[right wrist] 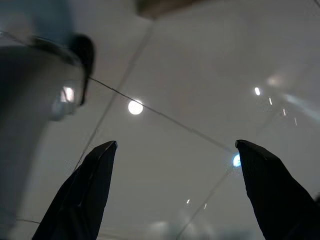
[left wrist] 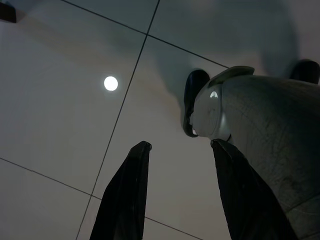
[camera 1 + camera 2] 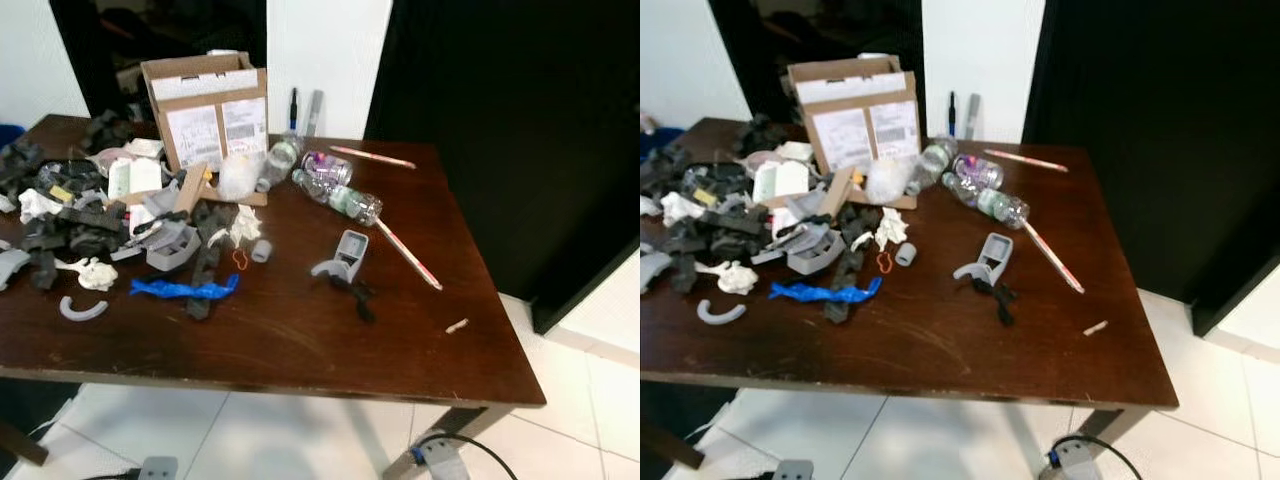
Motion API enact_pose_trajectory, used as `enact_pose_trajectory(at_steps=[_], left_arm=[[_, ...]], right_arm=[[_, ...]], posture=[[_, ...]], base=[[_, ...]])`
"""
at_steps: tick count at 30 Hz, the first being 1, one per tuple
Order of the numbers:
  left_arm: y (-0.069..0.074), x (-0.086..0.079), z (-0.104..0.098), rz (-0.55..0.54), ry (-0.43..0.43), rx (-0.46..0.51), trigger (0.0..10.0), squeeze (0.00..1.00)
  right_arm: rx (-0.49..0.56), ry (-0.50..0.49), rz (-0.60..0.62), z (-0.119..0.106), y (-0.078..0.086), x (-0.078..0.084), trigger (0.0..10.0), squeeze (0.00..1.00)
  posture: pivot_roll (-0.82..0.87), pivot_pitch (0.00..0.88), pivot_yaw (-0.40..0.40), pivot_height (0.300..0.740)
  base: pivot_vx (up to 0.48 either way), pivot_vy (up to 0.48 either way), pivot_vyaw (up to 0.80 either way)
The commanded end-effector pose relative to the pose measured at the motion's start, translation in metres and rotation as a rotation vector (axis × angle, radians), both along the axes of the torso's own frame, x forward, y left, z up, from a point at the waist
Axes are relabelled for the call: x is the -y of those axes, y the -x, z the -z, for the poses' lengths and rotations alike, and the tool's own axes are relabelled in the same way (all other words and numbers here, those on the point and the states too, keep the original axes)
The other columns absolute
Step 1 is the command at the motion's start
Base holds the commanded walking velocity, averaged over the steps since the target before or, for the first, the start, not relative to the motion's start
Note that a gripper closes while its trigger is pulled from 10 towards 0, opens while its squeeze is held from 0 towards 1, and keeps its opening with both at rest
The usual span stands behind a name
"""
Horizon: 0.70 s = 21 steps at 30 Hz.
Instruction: Picking trash to rubbish bin
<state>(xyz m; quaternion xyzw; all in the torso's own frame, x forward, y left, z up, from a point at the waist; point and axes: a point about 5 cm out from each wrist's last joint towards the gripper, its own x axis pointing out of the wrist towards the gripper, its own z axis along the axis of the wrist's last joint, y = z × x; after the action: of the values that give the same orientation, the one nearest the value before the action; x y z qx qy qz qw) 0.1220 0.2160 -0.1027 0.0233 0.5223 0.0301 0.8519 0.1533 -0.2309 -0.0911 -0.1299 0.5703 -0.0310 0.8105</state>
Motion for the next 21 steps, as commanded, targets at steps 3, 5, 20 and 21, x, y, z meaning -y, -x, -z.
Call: enact_pose_trajectory(at_steps=[3, 5, 20, 21], left_arm=[[0.009, -0.002, 0.003, -0.004, 0.002, -0.031, 10.0, 0.00], [0.011, -0.001, 0.003, -0.003, 0.007, -0.033, 10.0, 0.00], [0.018, -0.001, 0.005, -0.001, 0.016, -0.043, 10.0, 0.00], [0.018, -0.001, 0.005, 0.000, 0.017, -0.043, 10.0, 0.00]], right_arm=[[-0.010, 0.020, 0.126, -0.001, 0.009, 0.015, 10.0, 0.00], [0.003, 0.025, 0.232, -0.002, 0.013, 0.025, 10.0, 0.00], [0.322, 0.335, 0.968, -0.057, 0.017, 0.136, 10.0, 0.00], [0.352, 0.367, 0.997, -0.065, 0.014, 0.145, 10.0, 0.00]], posture=[[0.20, 0.088, -0.078, 0.740], [0.20, 0.088, -0.078, 0.740], [0.20, 0.100, -0.076, 0.740], [0.20, 0.100, -0.076, 0.740]], base=[[0.000, 0.000, 0.00], [0.000, 0.000, 0.00], [0.000, 0.000, 0.00], [0.000, 0.000, 0.00]])
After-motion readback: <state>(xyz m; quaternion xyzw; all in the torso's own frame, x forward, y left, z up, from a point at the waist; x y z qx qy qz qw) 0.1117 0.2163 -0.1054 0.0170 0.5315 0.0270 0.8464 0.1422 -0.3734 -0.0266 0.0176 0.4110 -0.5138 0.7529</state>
